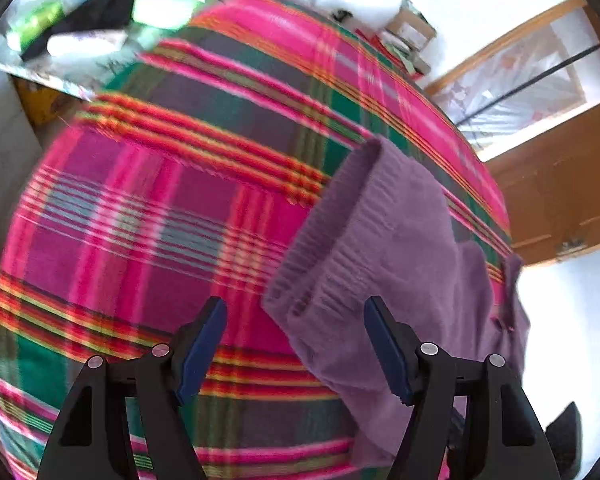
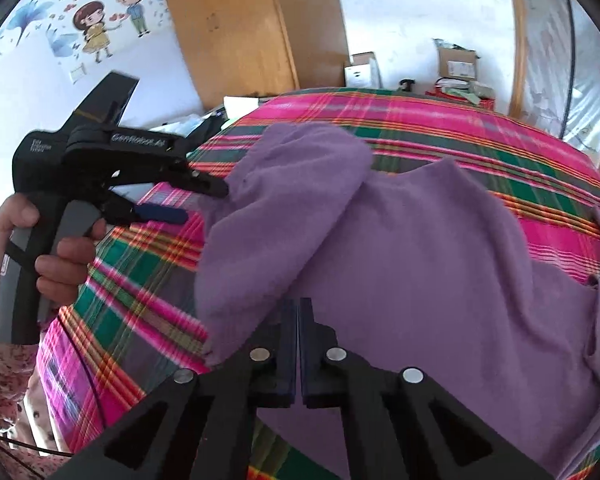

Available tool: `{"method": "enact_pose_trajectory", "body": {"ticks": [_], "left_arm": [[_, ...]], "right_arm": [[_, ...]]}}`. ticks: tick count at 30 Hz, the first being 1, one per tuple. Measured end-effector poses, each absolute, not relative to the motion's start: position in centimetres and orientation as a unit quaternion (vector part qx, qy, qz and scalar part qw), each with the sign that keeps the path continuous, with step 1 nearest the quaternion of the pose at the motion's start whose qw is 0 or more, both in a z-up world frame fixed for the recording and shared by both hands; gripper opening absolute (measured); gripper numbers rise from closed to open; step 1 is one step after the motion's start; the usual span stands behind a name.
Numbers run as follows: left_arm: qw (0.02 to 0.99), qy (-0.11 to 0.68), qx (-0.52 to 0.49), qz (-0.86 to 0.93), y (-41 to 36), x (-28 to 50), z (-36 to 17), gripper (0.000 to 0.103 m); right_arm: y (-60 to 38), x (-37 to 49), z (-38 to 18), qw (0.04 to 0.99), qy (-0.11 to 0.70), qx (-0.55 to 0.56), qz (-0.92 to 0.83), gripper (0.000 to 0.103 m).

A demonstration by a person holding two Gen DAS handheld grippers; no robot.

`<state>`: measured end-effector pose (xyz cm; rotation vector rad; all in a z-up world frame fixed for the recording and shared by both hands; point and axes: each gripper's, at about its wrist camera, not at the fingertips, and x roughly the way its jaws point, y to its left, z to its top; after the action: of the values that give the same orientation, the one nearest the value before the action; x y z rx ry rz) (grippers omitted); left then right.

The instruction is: Fold clothes

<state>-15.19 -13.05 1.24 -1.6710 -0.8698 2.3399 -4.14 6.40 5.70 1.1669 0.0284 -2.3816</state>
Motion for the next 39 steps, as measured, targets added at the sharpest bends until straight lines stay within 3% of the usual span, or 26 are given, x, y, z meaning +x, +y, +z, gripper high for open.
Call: {"method": "enact_pose_trajectory", "body": {"ticks": [11, 14, 25, 27, 28, 29, 39], "left_arm": [[0.112, -0.306, -0.551, 0.768, -10.9, -15.0, 2.4, 0.064], [0.114, -0.296, -0.555, 0.769, -10.5, -14.8, 2.5, 0.049], [0.082, -0.316, -0.550, 0.769, -10.5, -15.6, 1.0, 0.045], [0.071, -0.319, -0.544, 0.773, -10.7, -15.6, 1.1, 0.033], [0.067, -0.319, -0.540, 0.776, -10.8, -15.5, 1.2, 0.016], [0.068, -0.322, -0.534, 0.778, -10.8, -15.4, 1.4, 0.012], [0.069, -0.359, -0.466, 0.806, -13.6, -13.6, 4.9, 0.010]], "right_arm": [[6.1, -3.9, 5.1, 0.263, -0.007, 0.446, -0.855, 0.002], [6.3, -4.1, 4.8, 0.261, -0.016, 0.452, -0.853, 0.002], [6.7, -4.1, 4.3, 0.258, -0.037, 0.459, -0.850, 0.003], [6.7, -4.1, 4.3, 0.260, -0.035, 0.460, -0.848, 0.003], [6.7, -4.0, 4.3, 0.261, -0.034, 0.460, -0.848, 0.003], [6.7, -4.0, 4.3, 0.261, -0.034, 0.460, -0.848, 0.003], [8.2, -3.2, 4.9, 0.249, -0.038, 0.450, -0.857, 0.003]]}}
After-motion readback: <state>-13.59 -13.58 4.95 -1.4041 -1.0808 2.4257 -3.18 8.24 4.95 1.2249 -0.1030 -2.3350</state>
